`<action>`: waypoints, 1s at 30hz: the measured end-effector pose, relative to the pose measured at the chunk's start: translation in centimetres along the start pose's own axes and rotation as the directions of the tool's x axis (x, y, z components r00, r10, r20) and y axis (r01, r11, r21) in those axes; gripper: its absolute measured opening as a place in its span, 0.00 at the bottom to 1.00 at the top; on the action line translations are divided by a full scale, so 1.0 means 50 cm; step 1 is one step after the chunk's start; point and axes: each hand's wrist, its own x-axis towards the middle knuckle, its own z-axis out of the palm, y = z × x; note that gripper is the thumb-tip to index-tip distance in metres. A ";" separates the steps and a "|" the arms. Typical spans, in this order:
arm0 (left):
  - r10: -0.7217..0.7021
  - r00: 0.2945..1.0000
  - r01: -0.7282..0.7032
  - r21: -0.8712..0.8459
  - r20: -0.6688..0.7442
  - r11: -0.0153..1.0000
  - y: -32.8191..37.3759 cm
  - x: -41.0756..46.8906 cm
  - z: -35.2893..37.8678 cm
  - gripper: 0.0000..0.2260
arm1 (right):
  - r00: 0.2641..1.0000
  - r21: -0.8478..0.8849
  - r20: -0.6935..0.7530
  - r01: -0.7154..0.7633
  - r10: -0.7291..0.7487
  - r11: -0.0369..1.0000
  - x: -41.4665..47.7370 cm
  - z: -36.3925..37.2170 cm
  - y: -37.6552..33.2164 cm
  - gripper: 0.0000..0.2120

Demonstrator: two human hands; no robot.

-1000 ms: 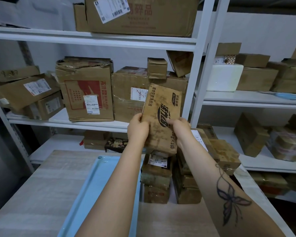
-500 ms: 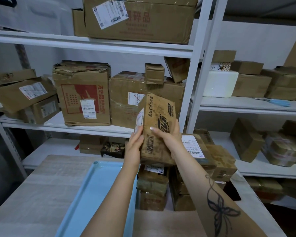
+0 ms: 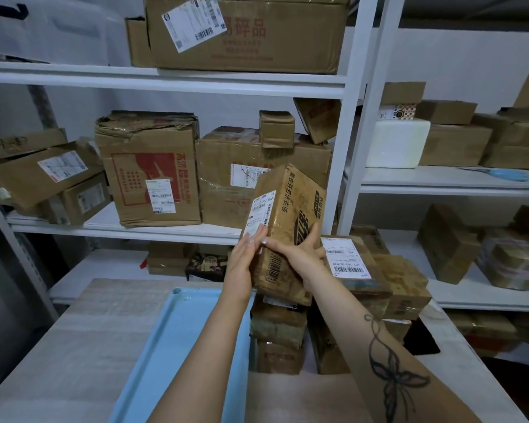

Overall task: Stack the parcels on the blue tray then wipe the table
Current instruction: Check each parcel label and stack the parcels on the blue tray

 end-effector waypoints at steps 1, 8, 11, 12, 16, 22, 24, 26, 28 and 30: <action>0.010 1.000 -0.010 0.012 0.006 1.000 0.004 0.000 -0.002 0.15 | 1.000 0.011 0.010 -0.006 0.006 1.000 -0.001 0.004 0.000 0.65; -0.022 0.999 0.021 -0.016 -0.025 1.000 -0.009 -0.003 -0.021 0.18 | 0.996 -0.004 0.083 -0.015 0.015 1.000 0.003 0.012 -0.002 0.65; -0.025 0.999 0.025 -0.017 -0.027 1.000 -0.007 -0.006 -0.022 0.18 | 0.996 -0.019 0.086 -0.026 0.028 0.999 0.006 0.016 -0.004 0.64; -0.018 0.999 0.018 0.002 -0.027 1.000 -0.002 -0.006 -0.022 0.18 | 0.996 -0.011 0.087 -0.028 0.029 1.000 0.008 0.017 -0.005 0.64; -0.008 0.999 0.011 0.081 -0.041 0.997 0.009 0.017 -0.022 0.15 | 0.997 0.051 0.076 -0.010 0.006 0.999 0.015 0.012 -0.013 0.62; -0.072 0.975 0.125 0.251 -0.210 0.960 -0.013 0.053 -0.052 0.23 | 0.991 0.203 0.129 0.005 -0.032 0.979 0.015 -0.002 -0.029 0.66; -0.193 0.948 0.254 0.235 -0.255 0.938 -0.012 0.055 -0.061 0.31 | 0.984 0.246 0.172 -0.002 -0.042 0.969 0.021 -0.002 -0.027 0.71; -0.355 0.909 0.382 0.097 -0.218 0.919 -0.010 0.056 -0.073 0.29 | 0.970 0.305 0.237 -0.019 -0.057 0.952 0.025 -0.004 -0.022 0.71; -0.490 0.868 0.474 -0.159 -0.082 0.866 -0.005 0.043 -0.079 0.21 | 0.955 0.350 0.277 -0.002 -0.101 0.937 0.021 -0.010 -0.018 0.66; -0.516 0.857 0.497 -0.277 0.005 0.823 -0.005 0.026 -0.084 0.17 | 0.942 0.366 0.309 0.010 -0.132 0.930 0.021 -0.014 -0.013 0.59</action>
